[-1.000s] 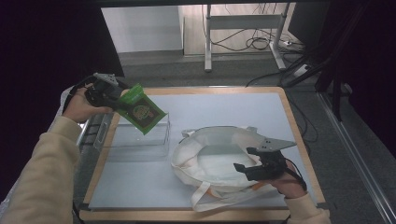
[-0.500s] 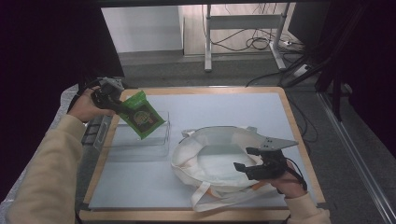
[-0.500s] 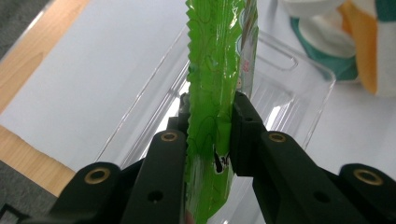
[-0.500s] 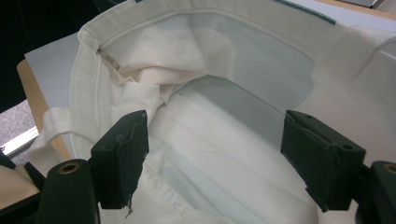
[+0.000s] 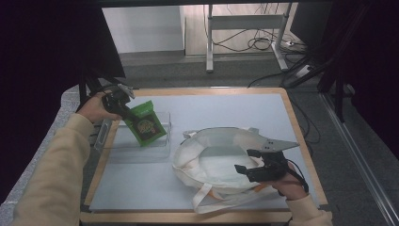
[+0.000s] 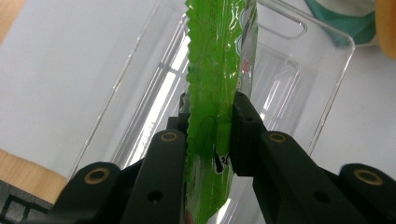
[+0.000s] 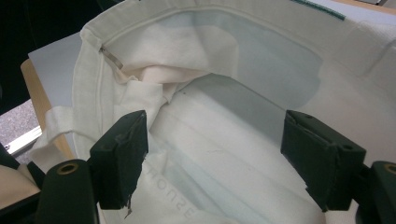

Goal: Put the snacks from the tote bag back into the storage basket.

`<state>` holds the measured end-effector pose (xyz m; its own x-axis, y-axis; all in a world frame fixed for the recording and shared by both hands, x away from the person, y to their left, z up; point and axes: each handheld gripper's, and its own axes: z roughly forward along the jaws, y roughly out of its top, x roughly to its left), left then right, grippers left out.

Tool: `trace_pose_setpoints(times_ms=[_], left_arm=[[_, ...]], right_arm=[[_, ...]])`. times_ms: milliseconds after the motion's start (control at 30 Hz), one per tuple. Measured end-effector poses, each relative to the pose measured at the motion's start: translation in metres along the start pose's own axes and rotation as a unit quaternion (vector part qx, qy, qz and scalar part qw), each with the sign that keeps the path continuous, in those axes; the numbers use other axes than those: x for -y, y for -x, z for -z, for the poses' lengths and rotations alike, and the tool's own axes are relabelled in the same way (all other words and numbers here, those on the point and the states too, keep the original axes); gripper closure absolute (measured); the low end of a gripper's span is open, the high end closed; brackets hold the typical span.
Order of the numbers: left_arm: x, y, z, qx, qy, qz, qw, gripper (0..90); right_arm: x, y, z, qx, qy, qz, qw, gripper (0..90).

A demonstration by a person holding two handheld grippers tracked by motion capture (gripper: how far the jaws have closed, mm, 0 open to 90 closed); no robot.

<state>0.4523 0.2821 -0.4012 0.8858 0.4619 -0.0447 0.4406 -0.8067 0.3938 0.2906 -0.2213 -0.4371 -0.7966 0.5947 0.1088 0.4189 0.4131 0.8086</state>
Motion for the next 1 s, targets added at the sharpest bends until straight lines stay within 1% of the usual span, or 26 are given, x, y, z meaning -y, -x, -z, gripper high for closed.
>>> trace_pose_setpoints(times_ms=[167,267,300,433,533,700,900,1000], left_arm=[[-0.008,0.001,-0.012,-0.005,-0.014,-0.01,0.9998,78.0],[-0.016,-0.002,-0.018,-0.01,-0.025,-0.017,0.9995,78.3],[-0.019,-0.003,-0.019,-0.014,-0.031,-0.021,0.9992,78.3],[-0.032,-0.006,-0.025,-0.033,-0.04,-0.038,0.9979,77.4],[-0.038,-0.007,-0.029,-0.038,-0.047,-0.046,0.9971,77.0],[-0.043,-0.009,-0.034,-0.057,-0.047,-0.051,0.9959,76.1],[-0.046,-0.009,-0.04,-0.075,-0.04,-0.049,0.9952,74.2],[-0.048,-0.01,-0.044,-0.086,-0.042,-0.054,0.994,73.3]], right_arm=[[0.0,0.0,-0.001,0.0,-0.001,0.002,1.0,23.3],[0.0,0.001,-0.002,0.001,-0.002,0.002,1.0,23.3],[0.0,0.001,-0.002,0.001,-0.003,0.002,1.0,23.3],[0.001,0.002,-0.002,0.003,-0.004,0.002,1.0,23.1],[0.001,0.003,-0.001,0.003,-0.001,-0.001,1.0,23.1],[0.002,0.004,0.0,0.004,0.0,-0.003,1.0,23.1],[0.002,0.003,-0.001,0.004,-0.004,-0.003,1.0,23.0],[0.002,0.004,-0.002,0.004,-0.004,-0.003,1.0,23.0]])
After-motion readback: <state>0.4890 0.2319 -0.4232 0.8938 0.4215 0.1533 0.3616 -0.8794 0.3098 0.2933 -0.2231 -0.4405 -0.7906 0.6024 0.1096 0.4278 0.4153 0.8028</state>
